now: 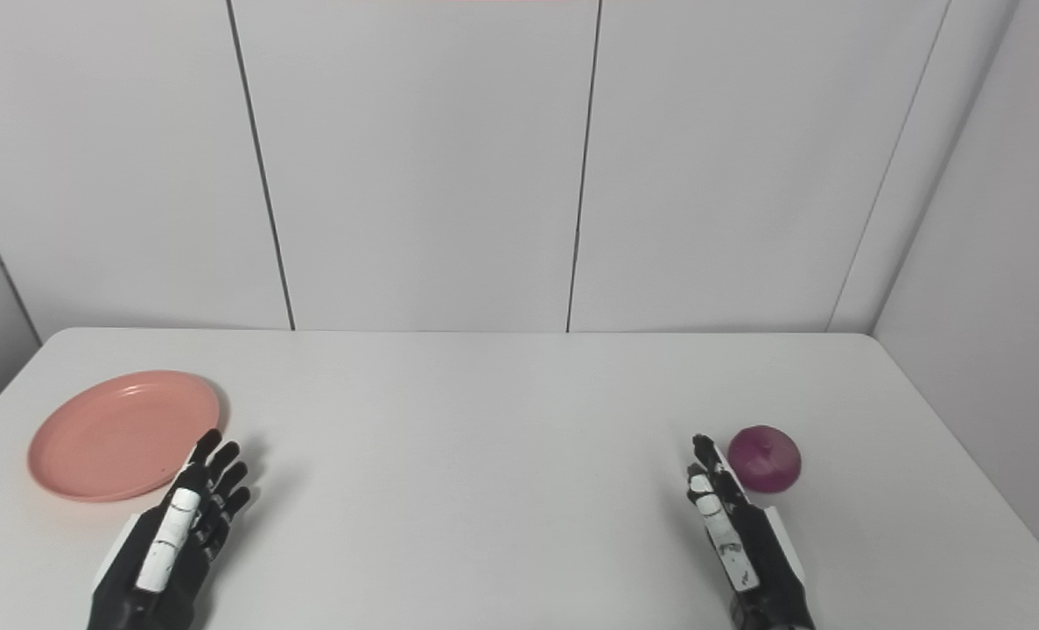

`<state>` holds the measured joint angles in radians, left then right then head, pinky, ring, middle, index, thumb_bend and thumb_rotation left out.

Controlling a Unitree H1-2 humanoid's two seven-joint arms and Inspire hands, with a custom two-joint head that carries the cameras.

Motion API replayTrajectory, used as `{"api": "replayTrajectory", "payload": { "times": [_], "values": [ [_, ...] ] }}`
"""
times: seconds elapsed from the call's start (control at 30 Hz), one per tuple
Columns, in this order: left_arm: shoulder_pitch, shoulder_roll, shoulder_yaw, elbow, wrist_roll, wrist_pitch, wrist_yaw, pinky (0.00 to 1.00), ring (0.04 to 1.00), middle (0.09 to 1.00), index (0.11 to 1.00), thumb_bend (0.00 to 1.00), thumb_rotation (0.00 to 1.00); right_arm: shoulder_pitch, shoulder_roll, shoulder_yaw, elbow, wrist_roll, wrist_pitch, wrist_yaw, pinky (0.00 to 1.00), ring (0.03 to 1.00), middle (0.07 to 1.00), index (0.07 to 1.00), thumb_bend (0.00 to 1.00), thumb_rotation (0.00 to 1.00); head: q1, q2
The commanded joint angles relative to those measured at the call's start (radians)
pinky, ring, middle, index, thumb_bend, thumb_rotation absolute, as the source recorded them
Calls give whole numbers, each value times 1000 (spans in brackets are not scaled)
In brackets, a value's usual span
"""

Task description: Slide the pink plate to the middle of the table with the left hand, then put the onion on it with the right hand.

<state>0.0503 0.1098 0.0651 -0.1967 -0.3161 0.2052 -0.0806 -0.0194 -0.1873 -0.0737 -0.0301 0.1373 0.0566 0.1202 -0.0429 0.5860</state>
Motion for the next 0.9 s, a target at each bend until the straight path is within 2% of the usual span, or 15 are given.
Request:
{"api": "replayTrajectory", "payload": {
  "times": [0.0,0.87],
  "values": [
    [51,-36,-1,-23,6,-32,4,1000,1000,1000,1000,868,730,-3,-2,2,2,0,19,5,952,972,989,957,858,886,2,0],
    [51,-22,6,-18,-11,-31,-14,1000,1000,1000,1000,846,741,-2,3,10,-5,-7,21,2,952,970,989,958,853,893,-15,-4]
  ]
}}
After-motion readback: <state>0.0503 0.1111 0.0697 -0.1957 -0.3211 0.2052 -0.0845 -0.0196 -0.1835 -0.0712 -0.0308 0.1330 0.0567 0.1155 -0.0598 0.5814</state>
